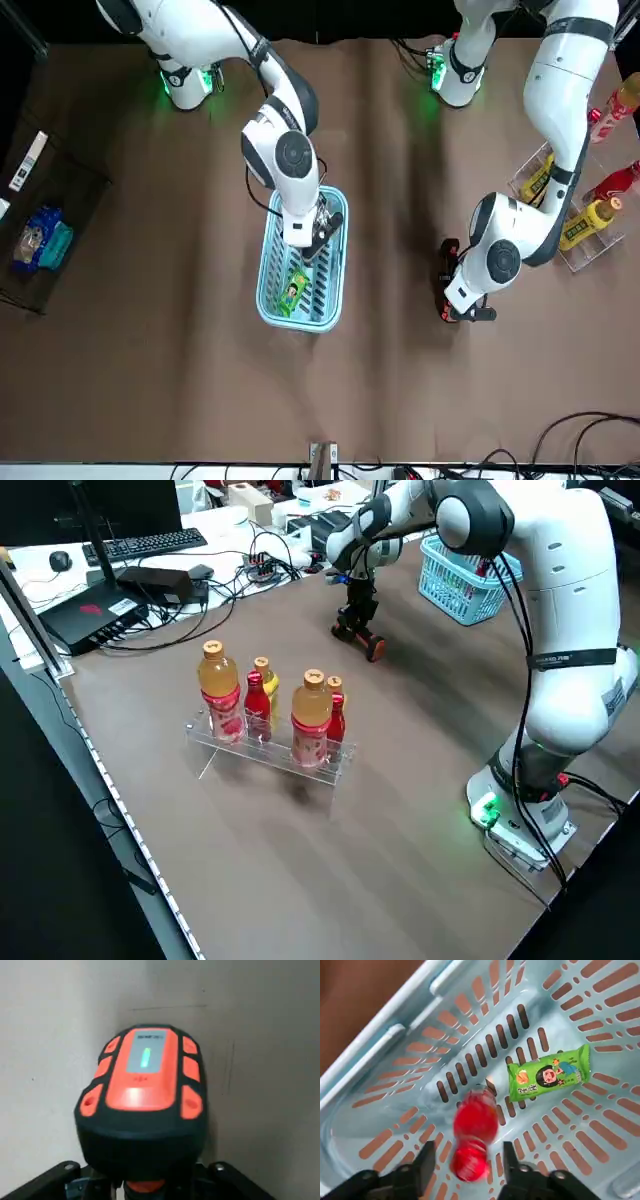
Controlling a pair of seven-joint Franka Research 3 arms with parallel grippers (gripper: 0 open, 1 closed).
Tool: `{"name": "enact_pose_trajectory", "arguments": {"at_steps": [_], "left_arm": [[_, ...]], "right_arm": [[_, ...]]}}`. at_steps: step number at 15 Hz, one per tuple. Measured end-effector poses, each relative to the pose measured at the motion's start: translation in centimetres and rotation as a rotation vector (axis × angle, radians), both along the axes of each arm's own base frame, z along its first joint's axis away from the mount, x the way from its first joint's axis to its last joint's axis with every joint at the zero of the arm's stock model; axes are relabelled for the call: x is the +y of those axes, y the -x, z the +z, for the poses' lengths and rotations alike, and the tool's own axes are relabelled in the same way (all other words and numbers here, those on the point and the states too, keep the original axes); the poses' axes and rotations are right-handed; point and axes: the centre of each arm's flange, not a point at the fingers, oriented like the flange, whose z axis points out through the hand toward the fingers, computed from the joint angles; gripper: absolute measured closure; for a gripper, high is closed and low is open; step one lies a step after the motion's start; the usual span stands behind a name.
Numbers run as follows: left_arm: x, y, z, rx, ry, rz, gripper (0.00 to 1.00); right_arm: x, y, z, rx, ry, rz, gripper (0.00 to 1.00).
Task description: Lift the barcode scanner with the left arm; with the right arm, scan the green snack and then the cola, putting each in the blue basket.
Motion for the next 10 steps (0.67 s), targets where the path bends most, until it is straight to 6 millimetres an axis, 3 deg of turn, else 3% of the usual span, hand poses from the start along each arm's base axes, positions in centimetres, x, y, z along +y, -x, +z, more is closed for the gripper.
{"name": "enact_pose_trajectory", "arguments": {"at_steps": [4, 6, 7, 9, 10], "left_arm": [[0.2, -0.8, 1.1, -0.026, 0.003, 0.006, 0.25], [0.3, -1.3, 2.4, -0.05, 0.003, 0.01, 0.07], [0.4, -1.7, 3.5, -0.071, 0.003, 0.012, 0.0], [1.0, -2.6, 6.9, -0.129, -0.001, 0.02, 0.0], [1.6, -3.2, 11.2, -0.196, -0.009, 0.028, 0.0]], "right_arm": [[0.5, 0.4, 0.1, -0.014, 0.01, 0.001, 0.03], [0.5, 0.1, 0.7, -0.021, 0.005, -0.005, 0.01], [0.3, 0.0, 1.2, -0.024, 0.005, -0.011, 0.01], [-0.7, -0.5, 3.3, -0.025, 0.018, -0.032, 0.01], [-3.3, -2.1, 6.9, -0.054, 0.01, -0.082, 0.01]]}}
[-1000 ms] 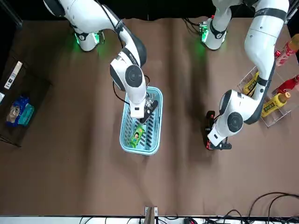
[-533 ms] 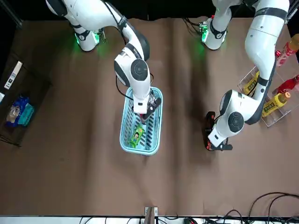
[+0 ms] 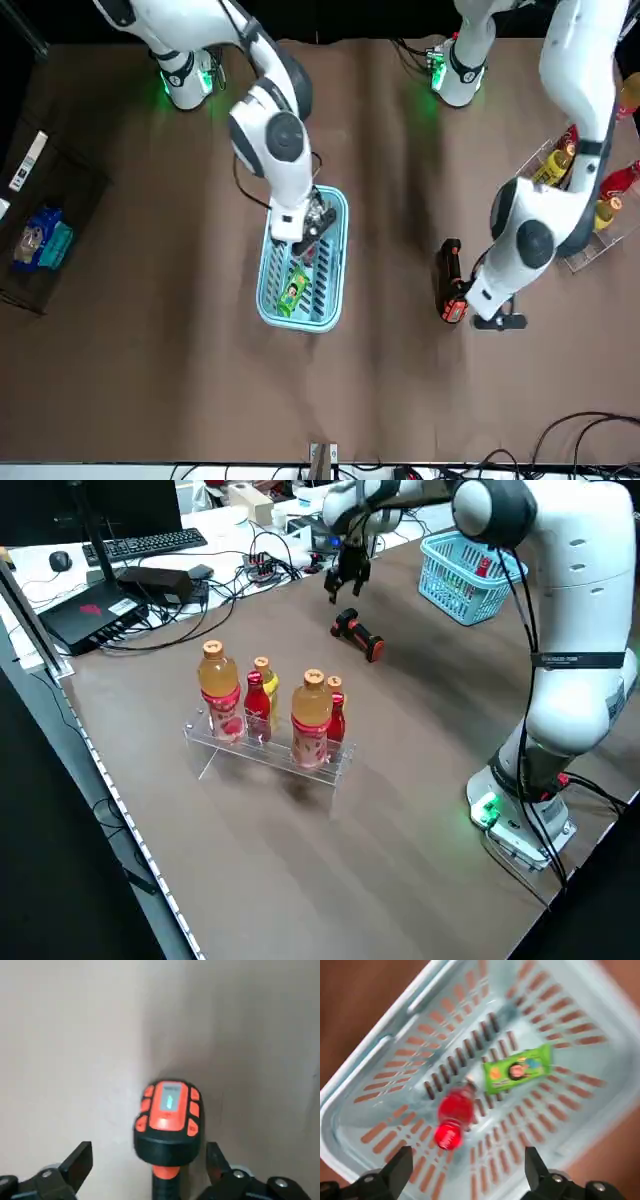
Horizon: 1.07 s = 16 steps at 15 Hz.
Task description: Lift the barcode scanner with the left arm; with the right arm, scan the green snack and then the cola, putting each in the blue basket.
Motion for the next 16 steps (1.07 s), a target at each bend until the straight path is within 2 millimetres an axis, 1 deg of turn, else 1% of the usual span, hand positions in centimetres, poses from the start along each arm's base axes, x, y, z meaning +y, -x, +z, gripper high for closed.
{"name": "enact_pose_trajectory", "arguments": {"at_steps": [1, 2, 3, 5, 6, 7, 8, 9, 11, 12, 14, 16], "left_arm": [[0.3, -0.1, 2.3, -0.025, -0.008, 0.004, 0.0], [0.5, -0.1, 4.4, -0.038, -0.019, 0.008, 0.0], [0.7, -0.1, 6.4, -0.035, -0.035, 0.011, 0.0], [1.1, 0.0, 9.5, -0.01, -0.061, 0.011, 0.0], [1.1, 0.1, 10.5, 0.004, -0.069, 0.008, 0.0], [1.0, 0.2, 11.1, 0.017, -0.075, 0.005, 0.0], [0.8, 0.3, 11.6, 0.027, -0.078, -0.004, 0.0], [0.5, 0.5, 12.0, 0.035, -0.081, -0.017, 0.0], [0.0, 1.1, 13.2, 0.06, -0.093, -0.047, 0.0], [-0.1, 1.4, 14.3, 0.069, -0.101, -0.057, 0.0], [-0.4, 2.4, 17.1, 0.078, -0.092, -0.051, 0.0], [0.3, 3.8, 21.0, 0.072, -0.007, -0.015, 0.0]], "right_arm": [[-2.2, -1.3, 2.1, -0.019, -0.007, -0.039, 0.01], [-5.2, -2.7, 3.9, -0.029, -0.007, -0.086, 0.01], [-8.6, -4.2, 5.3, -0.027, 0.003, -0.14, 0.01], [-15.1, -6.8, 6.6, -0.01, 0.022, -0.241, 0.01], [-17.8, -7.8, 6.9, -0.008, 0.024, -0.281, 0.01], [-19.9, -8.6, 7.1, -0.01, 0.024, -0.314, 0.01], [-21.5, -9.1, 7.6, -0.015, 0.022, -0.337, 0.0], [-22.5, -9.3, 8.2, -0.024, 0.02, -0.352, 0.0], [-24.4, -9.0, 9.9, -0.025, 0.03, -0.382, 0.01], [-25.5, -8.7, 11.0, -0.021, 0.038, -0.4, 0.01], [-27.7, -8.1, 12.8, -0.011, 0.055, -0.433, 0.01], [-29.1, -7.5, 13.8, 0.002, 0.071, -0.453, 0.01]]}}
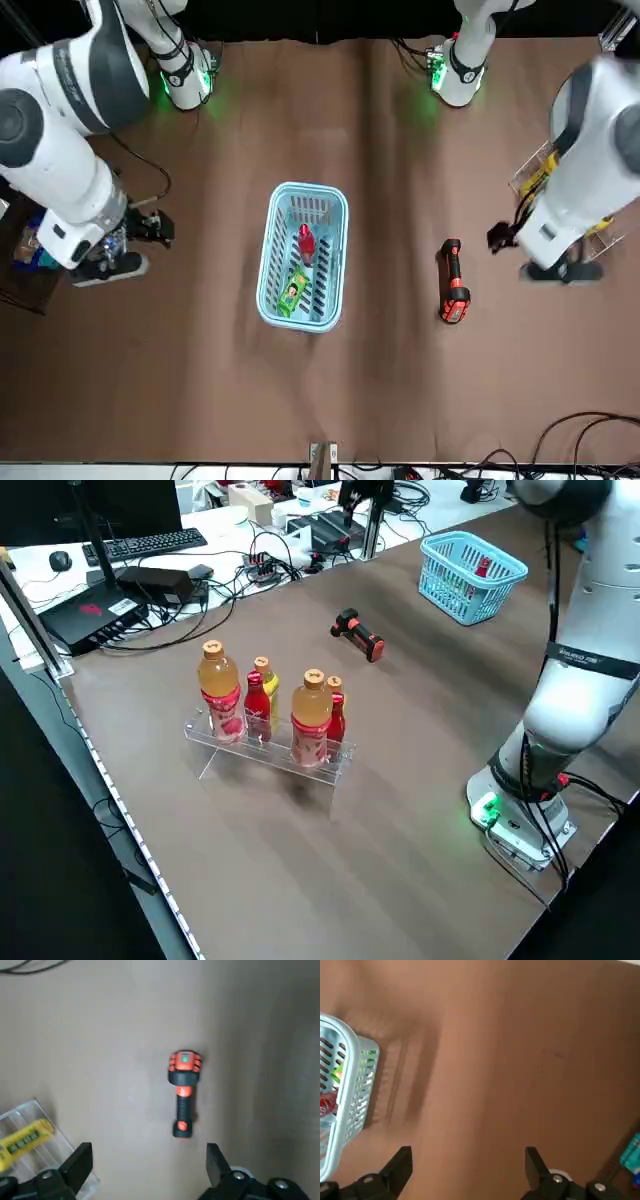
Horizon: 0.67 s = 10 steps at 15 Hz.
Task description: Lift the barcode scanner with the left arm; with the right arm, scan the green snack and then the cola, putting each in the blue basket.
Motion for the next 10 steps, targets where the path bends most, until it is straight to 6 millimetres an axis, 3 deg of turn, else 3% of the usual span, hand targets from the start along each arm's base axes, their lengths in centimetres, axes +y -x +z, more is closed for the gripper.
{"name": "enact_pose_trajectory", "arguments": {"at_steps": [3, 5, 8, 9, 10], "left_arm": [[2.5, 3.6, 5.9, 0.026, 0.081, 0.018, 0.0], [3.2, 5.8, 8.3, 0.04, 0.089, 0.017, 0.0], [3.1, 7.9, 8.8, 0.054, 0.085, 0.0, 0.0], [3.0, 8.3, 8.5, 0.063, 0.083, -0.004, 0.0], [2.9, 8.4, 8.3, 0.066, 0.082, -0.006, 0.0]], "right_arm": [[-1.8, 0.5, 0.7, 0.022, 0.013, -0.031, 0.01], [-4.3, 0.5, 1.2, 0.025, 0.014, -0.071, 0.01], [-9.2, 1.0, 2.1, 0.04, -0.018, -0.07, 0.01], [-11.6, 2.2, 2.6, 0.049, -0.022, -0.063, 0.01], [-12.1, 3.1, 2.9, 0.049, -0.027, -0.066, 0.01]]}}
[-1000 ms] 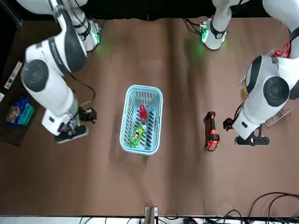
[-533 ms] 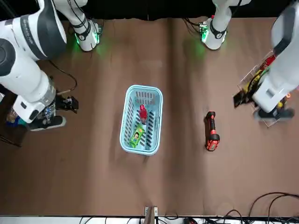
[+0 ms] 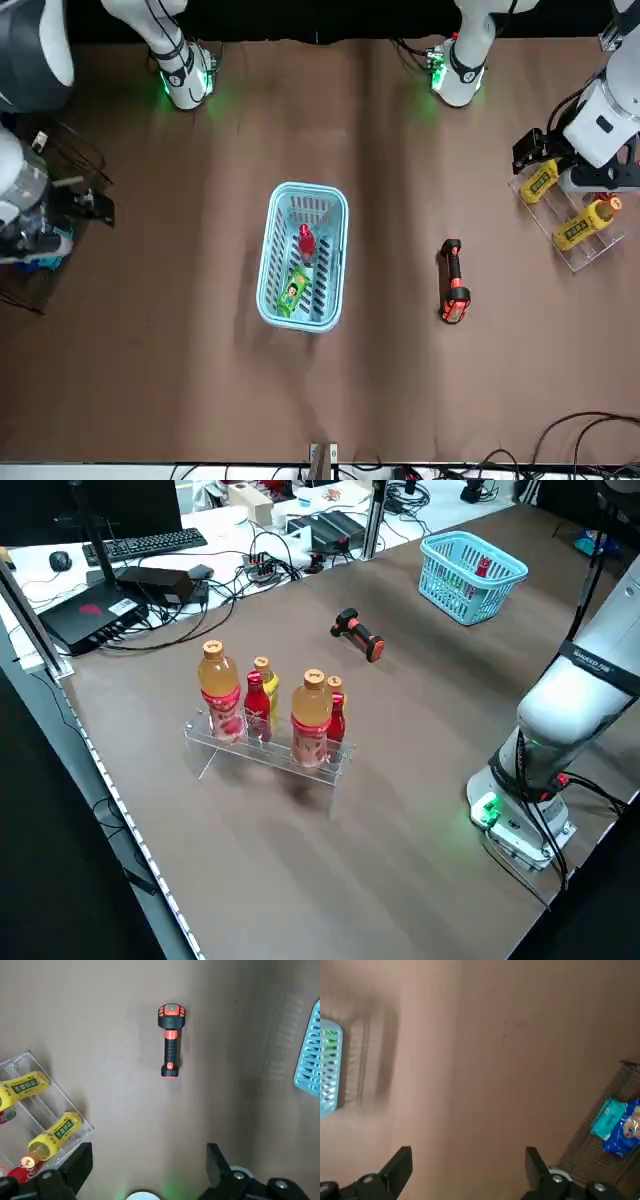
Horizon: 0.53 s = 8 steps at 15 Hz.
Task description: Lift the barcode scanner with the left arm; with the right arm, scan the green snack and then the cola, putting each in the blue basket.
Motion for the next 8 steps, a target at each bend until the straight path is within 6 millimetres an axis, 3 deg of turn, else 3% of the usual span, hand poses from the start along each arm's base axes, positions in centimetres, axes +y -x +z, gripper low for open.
{"name": "enact_pose_trajectory", "arguments": {"at_steps": [4, 8], "left_arm": [[0.0, 0.0, -0.1, 0.001, 0.001, -0.018, 0.0], [0.4, -0.1, -0.1, -0.005, -0.003, -0.015, 0.0]], "right_arm": [[1.1, 3.3, 0.7, -0.021, -0.028, 0.018, 0.01], [1.2, 5.4, -0.3, -0.047, -0.034, 0.027, 0.01]]}}
